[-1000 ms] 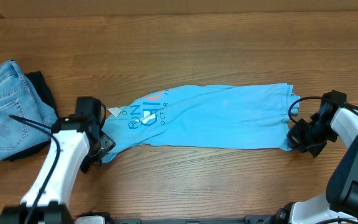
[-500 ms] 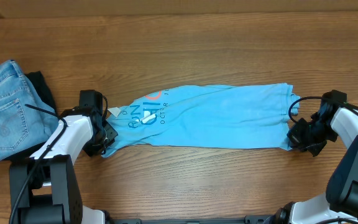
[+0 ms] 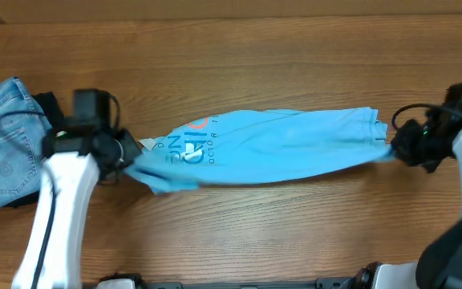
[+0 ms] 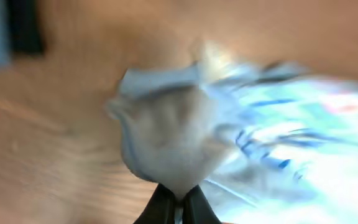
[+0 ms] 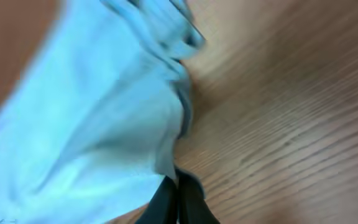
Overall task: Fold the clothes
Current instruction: 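Regrasp the T-shirt edges with both grippers and lift it, then swing the lifted T-shirt forward and lay it flat on the table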
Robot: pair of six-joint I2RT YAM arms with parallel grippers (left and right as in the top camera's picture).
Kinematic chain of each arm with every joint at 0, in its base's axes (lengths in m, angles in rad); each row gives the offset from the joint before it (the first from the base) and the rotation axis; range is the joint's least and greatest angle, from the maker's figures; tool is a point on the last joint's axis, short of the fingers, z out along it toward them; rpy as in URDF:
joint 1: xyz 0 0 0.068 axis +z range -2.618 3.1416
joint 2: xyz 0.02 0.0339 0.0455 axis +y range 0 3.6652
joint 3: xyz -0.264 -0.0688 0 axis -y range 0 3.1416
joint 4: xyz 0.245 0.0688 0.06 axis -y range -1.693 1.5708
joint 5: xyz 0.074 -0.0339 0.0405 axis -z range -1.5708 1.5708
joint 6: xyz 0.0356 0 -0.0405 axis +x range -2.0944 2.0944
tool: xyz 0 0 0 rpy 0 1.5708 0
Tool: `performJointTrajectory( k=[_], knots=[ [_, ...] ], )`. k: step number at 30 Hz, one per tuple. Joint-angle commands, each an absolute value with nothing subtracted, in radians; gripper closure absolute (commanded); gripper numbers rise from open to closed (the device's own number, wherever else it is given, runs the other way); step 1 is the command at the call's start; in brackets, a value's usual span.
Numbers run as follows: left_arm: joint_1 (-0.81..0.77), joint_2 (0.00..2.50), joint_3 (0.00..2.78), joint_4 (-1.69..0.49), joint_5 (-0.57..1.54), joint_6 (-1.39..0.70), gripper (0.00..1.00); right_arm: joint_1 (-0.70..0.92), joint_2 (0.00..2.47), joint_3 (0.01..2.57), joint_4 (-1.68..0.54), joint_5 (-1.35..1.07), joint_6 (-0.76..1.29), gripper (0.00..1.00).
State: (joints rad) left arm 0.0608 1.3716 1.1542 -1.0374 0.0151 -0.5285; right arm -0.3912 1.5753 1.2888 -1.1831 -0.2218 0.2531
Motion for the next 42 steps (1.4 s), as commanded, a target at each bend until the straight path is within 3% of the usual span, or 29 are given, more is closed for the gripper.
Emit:
performJointTrajectory(
  k=[1, 17, 22, 29, 33, 37, 40, 42],
  knots=[
    [0.067, 1.185, 1.289, -1.055, 0.036, -0.493, 0.96, -0.394, 1.477, 1.431, -1.229, -0.234, 0.200, 0.96],
    [0.067, 1.057, 1.840, -1.126, -0.094, -0.441, 0.96, -0.394, 1.401, 2.281, -1.426, -0.196, 0.215, 0.96],
    [0.067, 1.081, 1.875, -1.116, -0.152, -0.458, 0.96, -0.394, 1.428, 2.337, -1.398, -0.155, 0.220, 0.96],
    [0.067, 1.393, 1.875, -1.104, -0.026, -0.447, 0.96, -0.380, 1.766, 2.336, -1.473, -0.238, 0.179, 0.96],
    [0.067, 1.654, 1.907, -0.920, 0.096, -0.387, 0.96, -0.309, 1.934, 2.336, -1.266, -0.326, 0.183, 0.96],
    [0.073, 1.811, 2.224, -0.831, 0.125, -0.344, 0.96, -0.250, 1.918, 2.443, -0.960, -0.333, 0.291, 0.96],
    [0.104, 1.810, 2.497, -0.828, 0.124, -0.344, 0.96, -0.254, 1.913, 2.611, -0.971, -0.299, 0.326, 0.96],
    [0.117, 1.800, 2.654, -0.979, 0.124, -0.316, 0.96, -0.265, 1.913, 2.647, -1.075, -0.292, 0.323, 0.96]
  ],
)
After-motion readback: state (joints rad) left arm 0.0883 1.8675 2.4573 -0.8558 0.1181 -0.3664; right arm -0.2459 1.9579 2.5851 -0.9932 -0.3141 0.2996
